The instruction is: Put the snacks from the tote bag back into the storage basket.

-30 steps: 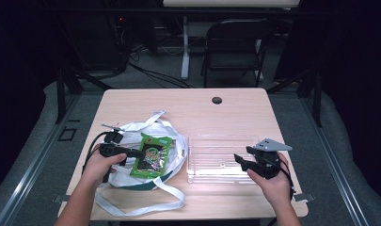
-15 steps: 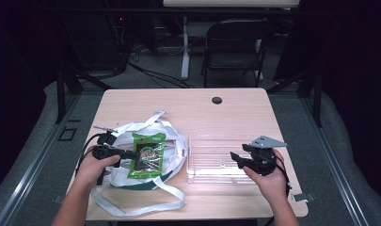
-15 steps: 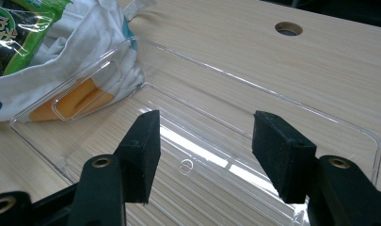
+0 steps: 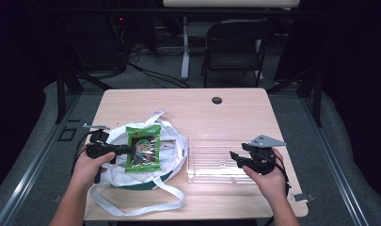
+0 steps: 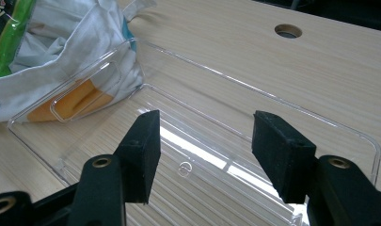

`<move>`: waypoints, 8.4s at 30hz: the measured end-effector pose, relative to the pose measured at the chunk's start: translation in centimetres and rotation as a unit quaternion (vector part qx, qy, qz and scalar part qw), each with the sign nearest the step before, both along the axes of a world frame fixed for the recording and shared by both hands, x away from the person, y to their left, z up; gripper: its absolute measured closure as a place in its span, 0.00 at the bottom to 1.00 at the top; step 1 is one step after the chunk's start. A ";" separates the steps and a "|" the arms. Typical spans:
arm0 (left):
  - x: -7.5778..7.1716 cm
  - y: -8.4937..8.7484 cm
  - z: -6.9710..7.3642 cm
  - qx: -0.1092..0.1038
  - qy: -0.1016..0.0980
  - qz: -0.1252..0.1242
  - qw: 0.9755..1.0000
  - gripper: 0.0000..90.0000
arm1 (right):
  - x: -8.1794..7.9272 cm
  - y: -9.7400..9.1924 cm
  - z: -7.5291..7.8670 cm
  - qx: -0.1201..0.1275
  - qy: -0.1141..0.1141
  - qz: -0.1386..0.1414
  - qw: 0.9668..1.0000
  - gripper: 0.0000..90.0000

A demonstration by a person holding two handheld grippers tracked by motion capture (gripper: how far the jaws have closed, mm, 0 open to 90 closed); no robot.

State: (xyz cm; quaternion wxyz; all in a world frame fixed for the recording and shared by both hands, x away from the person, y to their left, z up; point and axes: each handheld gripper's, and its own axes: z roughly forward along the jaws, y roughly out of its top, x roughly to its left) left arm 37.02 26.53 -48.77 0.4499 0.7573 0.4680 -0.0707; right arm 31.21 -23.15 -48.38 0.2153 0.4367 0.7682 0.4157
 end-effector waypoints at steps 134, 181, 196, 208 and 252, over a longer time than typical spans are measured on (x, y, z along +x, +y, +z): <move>-1.5 -11.3 3.1 -0.051 -0.122 -0.126 0.983 0.82 | 3.8 5.4 11.2 -0.131 0.069 0.229 0.962 0.67; -2.3 -13.6 2.2 -0.045 -0.112 -0.166 0.979 0.82 | 4.6 11.6 12.4 -0.187 0.058 0.290 0.937 0.54; -2.5 -13.9 2.2 -0.041 -0.119 -0.178 0.976 0.82 | 4.8 13.0 11.1 -0.200 0.088 0.313 0.924 0.62; -2.8 -14.1 2.4 -0.035 -0.129 -0.186 0.973 0.82 | 4.9 13.5 10.5 -0.213 0.113 0.331 0.912 0.67; -2.6 -14.1 2.0 -0.036 -0.118 -0.176 0.977 0.64 | 4.9 12.7 11.3 -0.213 0.141 0.349 0.901 0.86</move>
